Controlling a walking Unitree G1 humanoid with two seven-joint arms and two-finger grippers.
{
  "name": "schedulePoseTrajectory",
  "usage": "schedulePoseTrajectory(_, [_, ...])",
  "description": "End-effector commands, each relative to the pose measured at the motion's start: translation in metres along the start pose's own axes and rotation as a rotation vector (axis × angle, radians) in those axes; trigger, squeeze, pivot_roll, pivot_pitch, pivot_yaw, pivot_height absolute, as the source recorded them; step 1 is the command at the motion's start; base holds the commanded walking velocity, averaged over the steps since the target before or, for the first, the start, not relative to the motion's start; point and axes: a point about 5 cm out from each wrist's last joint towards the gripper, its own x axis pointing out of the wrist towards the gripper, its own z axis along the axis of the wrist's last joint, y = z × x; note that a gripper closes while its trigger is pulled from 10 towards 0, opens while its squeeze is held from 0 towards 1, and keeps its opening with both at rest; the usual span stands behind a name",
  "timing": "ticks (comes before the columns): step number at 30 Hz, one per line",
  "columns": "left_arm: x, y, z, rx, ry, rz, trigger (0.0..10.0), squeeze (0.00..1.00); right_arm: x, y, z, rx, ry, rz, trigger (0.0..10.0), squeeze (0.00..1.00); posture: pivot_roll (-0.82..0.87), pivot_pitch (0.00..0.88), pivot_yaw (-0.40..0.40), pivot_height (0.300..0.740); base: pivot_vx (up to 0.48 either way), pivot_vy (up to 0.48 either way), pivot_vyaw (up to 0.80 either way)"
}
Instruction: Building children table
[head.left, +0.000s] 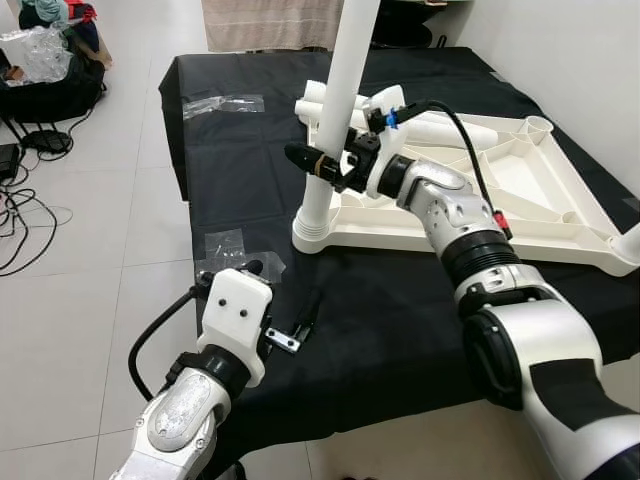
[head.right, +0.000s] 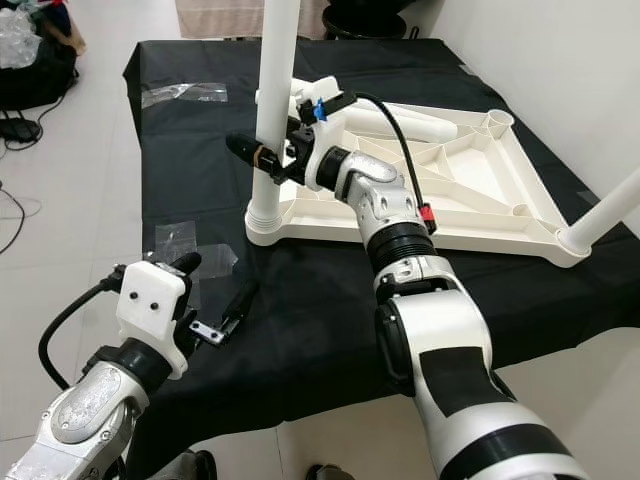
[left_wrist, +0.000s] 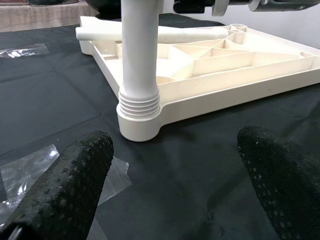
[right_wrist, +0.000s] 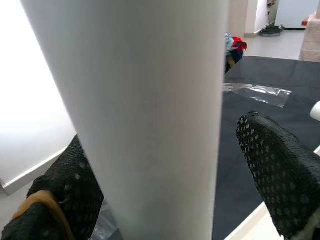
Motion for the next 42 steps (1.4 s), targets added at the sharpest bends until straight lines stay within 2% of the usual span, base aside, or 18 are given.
schedulePoseTrajectory(1, [-0.001,-0.002,0.0,0.008,0.007,-0.008,10.0,0.0,0.001,0.0,0.001,-0.001,-0.007,0.005,9.8,0.0,0.12,0.188,-0.128,0.74,0.0,0.0,0.0])
schedulePoseTrajectory(2, [-0.001,-0.002,0.0,0.008,0.007,-0.008,10.0,0.0,0.002,0.0,0.001,0.002,-0.008,0.003,9.8,0.0,0.12,0.188,-0.128,0.74,0.0,0.0,0.0])
schedulePoseTrajectory(3, [-0.001,-0.002,0.0,0.009,0.007,-0.007,10.0,0.0,0.002,0.0,0.001,0.003,-0.01,-0.001,3.3,0.0,0.12,0.188,-0.128,0.74,0.0,0.0,0.0])
schedulePoseTrajectory(6, [-0.001,-0.001,0.0,0.009,0.007,-0.007,10.0,0.0,0.002,0.0,0.001,0.004,-0.011,-0.004,3.3,0.0,0.12,0.188,-0.128,0.74,0.0,0.0,0.0])
schedulePoseTrajectory(7, [-0.001,-0.001,0.0,0.01,0.006,-0.006,10.0,0.0,0.002,0.0,0.001,0.008,-0.015,-0.005,0.0,0.0,0.12,0.188,-0.128,0.74,0.0,0.0,0.0])
schedulePoseTrajectory(19, [0.0,0.002,0.0,0.024,0.003,0.002,10.0,0.0,0.0,-0.002,-0.001,0.001,-0.022,-0.027,0.0,0.0,0.11,0.188,-0.125,0.74,0.0,0.0,0.0])
schedulePoseTrajectory(24, [0.002,0.013,0.002,0.05,-0.003,0.035,10.0,0.0,-0.003,-0.006,-0.001,-0.012,-0.027,-0.093,0.0,0.0,0.11,0.187,-0.123,0.74,0.0,0.0,0.0])
schedulePoseTrajectory(28, [0.003,0.016,0.002,0.061,-0.006,0.041,10.0,0.0,-0.009,-0.021,-0.001,-0.02,-0.016,-0.334,0.0,0.0,0.11,0.182,-0.122,0.74,0.0,0.0,0.0])
schedulePoseTrajectory(29, [0.003,0.016,0.002,0.061,-0.006,0.041,10.0,0.0,-0.009,-0.021,-0.001,-0.02,-0.016,-0.334,0.0,0.0,0.11,0.182,-0.122,0.74,0.0,0.0,0.0])
schedulePoseTrajectory(31, [0.003,0.016,0.002,0.063,-0.006,0.04,10.0,0.0,-0.016,-0.029,-0.005,0.0,0.003,-0.5,0.0,0.0,0.11,0.181,-0.121,0.74,0.0,0.0,0.0])
schedulePoseTrajectory(32, [0.003,0.016,0.002,0.063,-0.006,0.04,10.0,0.0,-0.016,-0.029,-0.005,0.0,0.003,-0.5,0.0,0.0,0.11,0.181,-0.121,0.74,0.0,0.0,0.0])
schedulePoseTrajectory(33, [0.003,0.016,0.002,0.064,-0.005,0.039,10.0,0.0,-0.022,-0.035,-0.011,0.011,0.022,-0.64,0.0,0.0,0.11,0.176,-0.12,0.74,0.0,0.0,0.0])
schedulePoseTrajectory(34, [0.003,0.016,0.002,0.064,-0.005,0.039,10.0,0.0,-0.022,-0.035,-0.011,0.011,0.022,-0.64,0.0,0.0,0.11,0.176,-0.12,0.74,0.0,0.0,0.0])
schedulePoseTrajectory(35, [0.003,0.016,0.001,0.065,-0.005,0.039,10.0,0.0,-0.026,-0.038,-0.014,0.014,0.032,-0.721,0.0,0.0,0.11,0.174,-0.121,0.74,0.0,0.0,0.0])
schedulePoseTrajectory(38, [0.003,0.016,0.001,0.065,-0.005,0.039,10.0,0.0,-0.028,-0.039,-0.016,0.022,0.03,-0.779,0.0,0.0,0.1,0.173,-0.121,0.74,0.0,0.0,0.0])
schedulePoseTrajectory(41, [0.004,0.016,0.001,0.066,-0.006,0.036,10.0,0.0,-0.035,-0.039,-0.016,0.055,0.008,-1.038,0.0,0.0,0.1,0.17,-0.119,0.74,0.0,0.0,0.0])
schedulePoseTrajectory(42, [0.004,0.016,0.001,0.066,-0.006,0.036,10.0,0.0,-0.035,-0.039,-0.016,0.055,0.008,-1.038,0.0,0.0,0.1,0.17,-0.119,0.74,0.0,0.0,0.0])
